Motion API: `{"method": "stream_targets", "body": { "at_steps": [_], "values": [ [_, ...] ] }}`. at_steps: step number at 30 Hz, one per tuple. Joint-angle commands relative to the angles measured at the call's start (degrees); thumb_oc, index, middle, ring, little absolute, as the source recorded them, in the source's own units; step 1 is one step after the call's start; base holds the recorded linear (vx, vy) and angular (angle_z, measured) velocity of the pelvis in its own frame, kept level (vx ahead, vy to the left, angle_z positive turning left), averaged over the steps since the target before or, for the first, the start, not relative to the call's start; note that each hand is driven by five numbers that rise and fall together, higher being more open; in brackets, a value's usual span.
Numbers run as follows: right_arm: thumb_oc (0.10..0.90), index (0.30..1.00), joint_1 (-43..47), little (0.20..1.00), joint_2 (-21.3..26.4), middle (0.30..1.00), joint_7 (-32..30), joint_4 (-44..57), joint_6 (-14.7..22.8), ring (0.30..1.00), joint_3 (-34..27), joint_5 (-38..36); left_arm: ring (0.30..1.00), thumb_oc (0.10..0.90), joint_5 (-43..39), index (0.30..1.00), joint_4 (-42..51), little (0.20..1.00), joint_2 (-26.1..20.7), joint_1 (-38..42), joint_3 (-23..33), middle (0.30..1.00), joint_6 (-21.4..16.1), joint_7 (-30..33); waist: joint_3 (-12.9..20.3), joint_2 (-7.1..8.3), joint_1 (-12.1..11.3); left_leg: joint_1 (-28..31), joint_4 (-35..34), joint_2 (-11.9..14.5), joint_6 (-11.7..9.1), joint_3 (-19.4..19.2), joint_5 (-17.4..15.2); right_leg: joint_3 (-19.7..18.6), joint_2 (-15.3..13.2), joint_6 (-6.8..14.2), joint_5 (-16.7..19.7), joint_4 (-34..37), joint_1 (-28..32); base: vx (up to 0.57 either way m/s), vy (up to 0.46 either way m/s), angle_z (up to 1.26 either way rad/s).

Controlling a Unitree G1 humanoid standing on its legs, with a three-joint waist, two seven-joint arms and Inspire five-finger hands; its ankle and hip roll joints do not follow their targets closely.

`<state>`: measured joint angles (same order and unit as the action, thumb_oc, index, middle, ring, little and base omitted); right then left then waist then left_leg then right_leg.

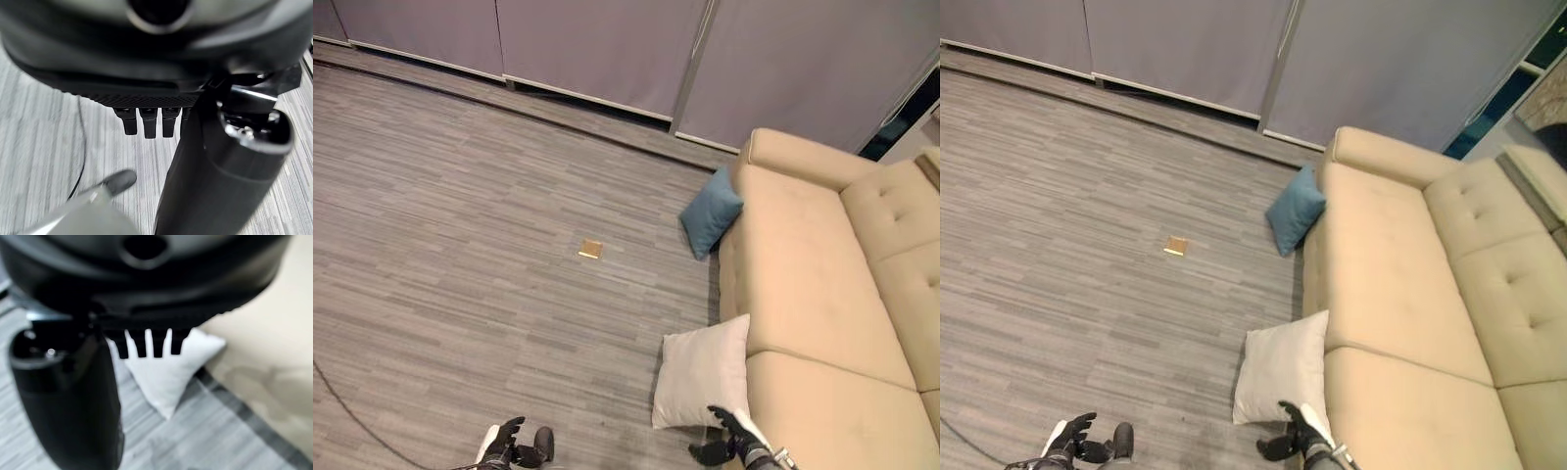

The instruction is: Pick up all the scattered cushions and arrange them neatly on the sofa.

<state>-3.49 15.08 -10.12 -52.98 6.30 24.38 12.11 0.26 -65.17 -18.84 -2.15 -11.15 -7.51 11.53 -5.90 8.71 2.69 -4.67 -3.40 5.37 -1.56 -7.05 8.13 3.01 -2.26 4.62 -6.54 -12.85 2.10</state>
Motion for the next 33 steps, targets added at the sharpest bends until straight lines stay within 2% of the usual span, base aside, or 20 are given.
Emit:
{"method": "stream_targets", "body": {
  "at_steps": [1,3,4,5,6,8,9,12,14,15,17,18,19,21,22,24,25,28,30,33],
  "values": [
    [0.8,0.9,4.11,0.9,0.36,0.9,-1.11,4.87,1.61,0.9,-1.65,0.75,0.9,0.8,1.58,0.9,3.44,0.9,-3.07,-0.68,0.68,0.9,-1.44,0.49,-2.49,0.8,-0.1,2.52,7.36,-2.79,1.23,-2.34,-11.15,1.88,-1.82,5.57,9.27,-10.23,-6.61,0.16,0.254,-0.56],
    [0.8,0.9,4.36,0.9,0.27,0.9,-1.01,5.23,1.56,0.9,-1.7,0.62,0.9,0.8,1.37,0.9,3.54,0.9,-3.09,-0.81,0.97,0.9,-1.38,0.72,-2.84,0.0,-0.08,3.41,7.2,-2.53,1.75,-2.85,-11.46,3.5,-2.55,5.82,9.43,-13.63,-8.1,0.13,0.194,-0.38],
    [0.8,0.9,4.53,0.9,0.23,0.9,-0.79,5.6,1.52,0.9,-1.77,0.73,0.9,0.8,1.11,0.9,3.62,0.9,-3.0,-1.05,1.4,0.9,-1.35,0.9,-2.92,-0.83,-0.28,5.9,6.13,-2.82,2.24,-4.22,-12.53,8.21,-5.37,5.72,9.76,-15.72,-9.41,0.19,0.21,-0.3],
    [0.8,0.9,4.57,0.9,0.44,0.9,-0.82,5.57,1.38,0.9,-1.8,0.95,0.9,0.8,0.88,0.9,3.82,0.9,-2.87,-1.07,1.61,0.9,-1.28,0.84,-2.7,-1.01,-0.15,6.95,5.55,-3.13,2.3,-4.7,-12.81,9.82,-6.05,5.39,9.49,-14.67,-9.85,0.2,0.21,-0.44],
    [0.8,0.9,4.56,0.9,0.47,0.9,-0.81,5.59,1.36,0.9,-1.79,0.95,0.9,0.8,0.88,0.9,3.83,0.9,-2.86,-1.08,1.62,0.9,-1.28,0.83,-2.79,-1.02,-0.18,7.14,5.43,-3.13,2.28,-4.73,-12.79,9.81,-6.04,5.39,9.44,-14.68,-9.74,0.31,0.128,-0.67],
    [0.8,0.9,4.58,0.9,1.26,0.9,-0.79,5.02,0.9,0.9,-2.43,1.02,0.9,0.8,0.2,0.9,3.08,0.9,-2.13,-1.28,2.32,0.9,-1.04,0.47,-2.04,-0.95,0.43,10.09,3.62,-4.73,2.27,-5.72,-14.32,14.6,-6.41,4.36,8.75,-4.17,-11.88,0.32,0.067,-0.6],
    [0.8,0.9,4.54,0.9,1.31,0.9,-0.79,5.03,0.89,0.9,-2.42,1.02,0.9,0.8,0.2,0.9,3.08,0.9,-2.09,-1.3,2.31,0.9,-1.05,0.46,-2.18,-1.11,0.42,10.38,3.62,-4.58,2.24,-5.69,-14.56,14.67,-6.27,4.41,8.62,-4.14,-11.56,0.15,-0.01,-0.28],
    [0.8,0.9,5.44,0.9,1.58,0.9,-0.93,4.32,0.67,0.9,-2.29,1.21,0.9,0.8,-0.15,0.9,2.33,0.9,-1.85,-0.7,2.9,0.9,-0.96,0.71,-2.35,-1.04,-0.29,12.16,3.49,-4.82,1.35,-6.57,-16.42,22.22,-7.88,5.91,10.43,3.95,-13.21,0.24,-0.002,-0.33],
    [0.8,0.9,5.82,0.9,1.71,0.9,-0.87,3.43,0.61,0.9,-2.2,1.4,0.9,0.8,-0.05,0.9,2.06,0.9,-1.37,-0.72,3.05,0.9,-1.2,0.56,-2.43,-1.59,-0.55,13.3,4.28,-4.7,1.2,-7.09,-18.02,24.3,-7.42,5.88,9.73,4.73,-11.97,0.33,0.019,-0.45],
    [0.8,0.9,4.61,0.9,2.0,0.9,-0.5,3.36,0.63,0.9,-2.72,1.3,0.9,0.8,0.85,0.9,2.04,0.9,-0.9,-0.76,2.23,0.9,-1.32,0.14,-1.64,-1.29,0.57,14.23,6.3,-5.29,0.78,-7.09,-19.79,21.61,-5.91,4.86,9.5,5.09,-11.0,0.32,-0.002,-0.6],
    [0.8,0.9,4.19,0.9,2.29,0.9,-0.78,2.86,0.41,0.9,-3.07,1.36,0.9,0.8,1.14,0.9,2.03,0.9,-0.69,-0.85,2.05,0.9,-1.4,0.08,-1.32,-1.36,0.53,14.31,8.04,-5.11,0.37,-7.36,-20.28,22.8,-5.99,4.59,9.45,5.58,-10.19,0.24,-0.032,-0.17],
    [0.8,0.9,3.99,0.9,2.35,0.9,-0.92,2.61,0.48,0.9,-3.36,1.09,0.9,0.8,1.12,0.9,1.7,0.9,-0.51,-0.88,1.82,0.9,-1.37,-0.2,-1.07,-1.54,1.01,14.23,10.06,-4.45,-0.94,-7.87,-19.85,23.45,-5.57,4.05,9.38,6.11,-9.48,0.36,-0.123,0.29],
    [0.8,0.9,3.07,0.9,2.45,0.9,-1.17,2.81,0.55,0.9,-3.97,0.9,0.9,0.8,1.57,0.9,1.53,0.9,-0.27,-1.07,1.29,0.9,-1.41,-0.27,-0.35,-1.62,1.98,13.38,16.88,-2.22,-4.11,-8.77,-16.81,23.51,-4.02,2.78,8.44,7.69,-7.3,0.29,-0.122,0.31],
    [0.8,0.9,3.09,0.9,2.71,0.9,-1.16,2.81,0.57,0.9,-3.77,1.03,0.9,0.8,1.68,0.9,1.74,0.9,-0.35,-1.07,1.1,0.9,-1.42,-0.33,-0.48,-1.37,2.01,12.1,21.56,-1.46,-5.02,-8.55,-15.39,23.04,-3.4,1.96,8.17,8.39,-6.35,0.17,-0.117,0.06],
    [0.8,0.9,3.18,0.9,3.34,0.9,-1.37,3.0,0.66,0.9,-4.1,0.34,0.9,0.8,1.64,0.9,1.64,0.9,-0.13,-0.45,0.57,0.9,-1.44,-0.18,-1.1,-0.21,1.71,8.44,27.8,-0.97,-5.71,-8.52,-10.98,21.96,-2.82,-0.18,7.6,9.51,-4.89,0.09,-0.098,-0.27],
    [0.8,0.9,3.14,0.9,3.47,0.9,-1.23,2.94,0.58,0.9,-4.22,0.05,0.9,0.8,1.49,0.9,1.51,0.9,0.07,-0.3,0.49,0.9,-1.39,-0.28,-1.08,0.07,1.61,7.03,28.8,-0.43,-5.29,-8.55,-11.5,21.33,-2.63,-0.47,7.01,9.71,-4.48,0.12,-0.024,-0.83],
    [0.8,0.9,3.17,0.9,3.73,0.9,-1.31,2.7,0.46,0.9,-4.43,-0.24,0.9,0.8,1.15,0.9,1.23,0.9,0.5,-0.24,0.03,0.9,-1.28,-0.47,-0.81,0.68,1.34,4.21,27.3,0.14,-3.73,-8.05,-14.05,18.95,-2.4,-0.28,6.2,10.2,-3.55,0.23,0.038,-0.83],
    [0.8,0.9,3.34,0.9,4.23,0.9,-1.56,2.62,0.46,0.9,-4.6,-0.35,0.9,0.8,1.34,0.9,1.23,0.9,0.73,-0.28,-0.73,0.9,-1.37,-0.38,-0.59,1.27,0.95,2.39,21.46,-0.17,-2.37,-6.44,-16.64,14.05,-1.81,0.34,5.01,11.07,-2.08,0.23,0.088,-0.73],
    [0.8,0.9,3.88,0.9,4.31,0.9,-1.68,2.74,0.48,0.9,-4.21,-0.7,0.9,0.8,0.8,0.9,1.47,0.9,0.83,-0.17,-1.03,0.9,-1.56,-0.14,-0.8,1.03,0.02,0.41,15.82,-1.18,-2.51,-1.99,-14.14,10.4,-0.87,0.4,4.47,11.22,-1.34,0.2,0.11,-0.96],
    [0.8,0.9,5.28,0.9,4.62,0.9,-1.99,2.75,0.69,0.9,-3.47,-0.71,0.9,0.8,-0.64,0.9,2.33,0.9,1.21,0.2,-1.82,0.9,-1.96,0.38,-2.32,-0.09,-2.34,-3.53,10.1,-3.4,-3.41,9.71,-8.51,4.14,1.39,0.28,3.53,11.16,0.31,0.17,0.112,-1.13]
  ]
}}
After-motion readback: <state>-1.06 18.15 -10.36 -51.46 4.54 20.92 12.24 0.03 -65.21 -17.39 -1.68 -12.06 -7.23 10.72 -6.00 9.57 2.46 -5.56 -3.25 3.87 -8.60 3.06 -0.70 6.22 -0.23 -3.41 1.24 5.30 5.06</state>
